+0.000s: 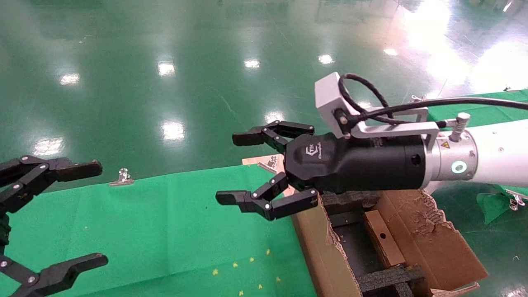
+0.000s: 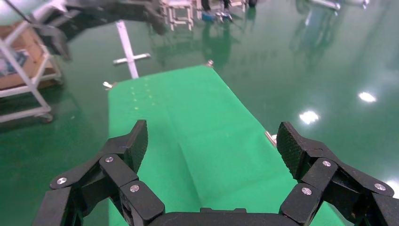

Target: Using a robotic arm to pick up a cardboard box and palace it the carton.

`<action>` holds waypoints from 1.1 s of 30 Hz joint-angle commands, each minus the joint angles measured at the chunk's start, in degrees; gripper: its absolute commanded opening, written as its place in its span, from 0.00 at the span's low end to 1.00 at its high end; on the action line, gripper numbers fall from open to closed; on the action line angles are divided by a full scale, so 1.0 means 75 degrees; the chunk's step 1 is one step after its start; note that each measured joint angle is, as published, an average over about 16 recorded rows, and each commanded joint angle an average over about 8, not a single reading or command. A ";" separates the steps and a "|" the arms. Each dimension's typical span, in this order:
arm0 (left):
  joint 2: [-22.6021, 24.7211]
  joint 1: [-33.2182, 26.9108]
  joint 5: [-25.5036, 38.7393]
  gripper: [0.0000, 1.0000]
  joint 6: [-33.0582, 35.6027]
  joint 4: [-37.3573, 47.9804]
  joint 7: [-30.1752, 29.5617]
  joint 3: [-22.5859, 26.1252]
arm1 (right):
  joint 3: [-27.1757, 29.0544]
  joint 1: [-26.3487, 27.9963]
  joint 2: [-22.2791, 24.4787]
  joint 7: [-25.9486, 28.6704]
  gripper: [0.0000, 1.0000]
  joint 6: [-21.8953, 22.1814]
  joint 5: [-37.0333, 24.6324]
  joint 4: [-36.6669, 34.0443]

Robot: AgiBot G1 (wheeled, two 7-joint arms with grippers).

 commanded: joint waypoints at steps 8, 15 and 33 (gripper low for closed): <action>-0.0001 -0.0001 -0.0002 1.00 -0.0001 0.0000 0.0001 0.0002 | 0.1573 -0.1066 -0.0259 -0.0421 1.00 -0.0769 -0.0032 0.0121; -0.0002 -0.0001 -0.0003 1.00 -0.0002 0.0000 0.0002 0.0004 | 0.2781 -0.1884 -0.0458 -0.0744 1.00 -0.1359 -0.0057 0.0214; -0.0003 0.0001 -0.0007 1.00 -0.0005 0.0002 0.0003 0.0004 | 0.3474 -0.2351 -0.0575 -0.0918 1.00 -0.1698 -0.0069 0.0266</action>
